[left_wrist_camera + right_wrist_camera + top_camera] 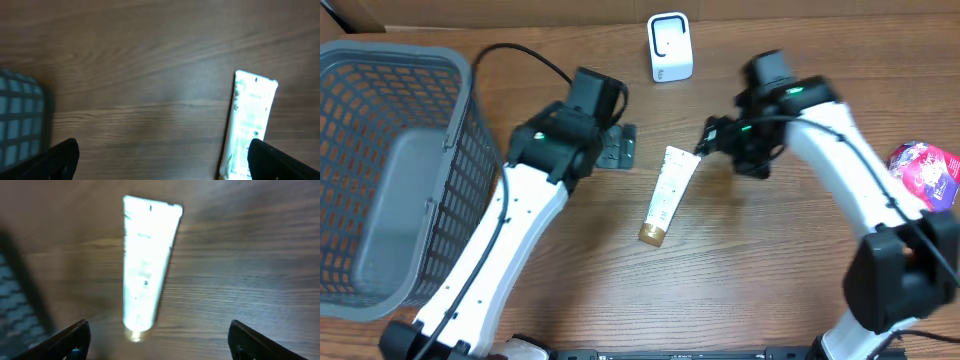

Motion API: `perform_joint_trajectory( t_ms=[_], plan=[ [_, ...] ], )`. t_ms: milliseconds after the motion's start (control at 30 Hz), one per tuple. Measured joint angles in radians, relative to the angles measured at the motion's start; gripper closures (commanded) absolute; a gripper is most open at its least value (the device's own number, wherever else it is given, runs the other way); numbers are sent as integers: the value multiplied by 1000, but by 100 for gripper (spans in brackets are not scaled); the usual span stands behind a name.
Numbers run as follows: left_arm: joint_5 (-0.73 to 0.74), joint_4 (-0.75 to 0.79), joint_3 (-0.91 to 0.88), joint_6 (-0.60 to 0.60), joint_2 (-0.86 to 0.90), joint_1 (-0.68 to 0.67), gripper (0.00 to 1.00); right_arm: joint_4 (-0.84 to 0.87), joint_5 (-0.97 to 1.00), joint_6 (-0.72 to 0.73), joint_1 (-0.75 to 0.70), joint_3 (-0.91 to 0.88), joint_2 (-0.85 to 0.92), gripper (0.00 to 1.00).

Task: Scan the item barcode
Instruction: 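Reach the right gripper to the tube and grasp its upper end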

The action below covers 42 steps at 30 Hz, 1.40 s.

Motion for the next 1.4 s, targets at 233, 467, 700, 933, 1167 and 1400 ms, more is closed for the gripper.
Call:
perform_joint_trajectory(
  t_ms=[233,467,700,933,1167,1400],
  plan=[
    [-10,-51,6,0,-32,6,0,80,75,105,151,1,121,4],
    [-19,-100,6,0,-32,6,0,93,85,161,148,48,274,4],
    [-50,-124,6,0,-32,6,0,117,71,229,172,80,307,4],
    [-91,-141,6,0,-32,13,0,167,43,283,192,84,307,2],
    [-95,-189,6,-1,-34,124,0,168,22,308,194,108,362,4],
    [-94,-220,6,-1,-45,214,0,131,26,288,194,134,380,23]
  ],
)
